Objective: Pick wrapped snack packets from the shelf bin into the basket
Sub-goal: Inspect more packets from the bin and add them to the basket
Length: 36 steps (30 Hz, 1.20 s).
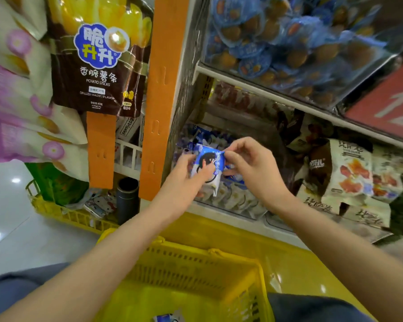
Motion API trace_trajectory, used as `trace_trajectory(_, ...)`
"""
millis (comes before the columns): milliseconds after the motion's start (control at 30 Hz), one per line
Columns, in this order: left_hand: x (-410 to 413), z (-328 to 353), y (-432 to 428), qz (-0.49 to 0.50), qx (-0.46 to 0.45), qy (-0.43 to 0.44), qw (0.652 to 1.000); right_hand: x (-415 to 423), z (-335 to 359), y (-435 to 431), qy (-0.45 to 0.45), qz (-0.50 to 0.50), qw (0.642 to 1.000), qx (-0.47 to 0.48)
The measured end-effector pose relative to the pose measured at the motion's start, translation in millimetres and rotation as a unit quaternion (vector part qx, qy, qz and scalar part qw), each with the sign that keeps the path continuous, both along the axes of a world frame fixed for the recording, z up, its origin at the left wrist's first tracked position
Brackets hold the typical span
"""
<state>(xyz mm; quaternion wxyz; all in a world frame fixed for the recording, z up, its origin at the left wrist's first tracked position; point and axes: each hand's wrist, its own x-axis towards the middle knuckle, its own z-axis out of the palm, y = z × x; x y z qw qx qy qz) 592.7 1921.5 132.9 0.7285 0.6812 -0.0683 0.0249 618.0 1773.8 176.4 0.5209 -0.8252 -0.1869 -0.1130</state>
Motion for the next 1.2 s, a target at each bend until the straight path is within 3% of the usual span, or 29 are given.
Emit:
trace_trajectory(67,-8,-2,0,-0.041,-0.011,0.049,0.998,-13,-13,1,0.035,0.007,0.999,0.038)
trace_trajectory(133,-13,-8,1,-0.028,0.031,0.045,0.998,-21,-23,1,0.101,0.005,0.992,0.069)
trace_trajectory(267,-18,-20,2,-0.039,0.069,0.076,0.994,-27,-40,0,0.247,0.035,0.967,0.059)
trace_trajectory(433,-20,-36,0,-0.052,0.153,0.084,0.983,-31,-61,1,0.273,0.017,0.959,0.068)
trace_trajectory(600,-23,-45,-4,-0.019,0.136,0.116,0.984,-35,-76,0,0.310,-0.005,0.946,0.092)
trace_trajectory(967,-27,-58,-10,-0.004,0.094,0.095,0.991,-44,-87,-7,0.353,0.000,0.926,0.135)
trace_trajectory(1133,-27,-56,-13,-0.010,0.095,0.073,0.993,-45,-86,-9,0.465,0.024,0.847,0.257)
trace_trajectory(1200,-28,-55,-14,-0.011,0.082,0.071,0.994,-46,-89,-8,0.448,0.016,0.859,0.248)
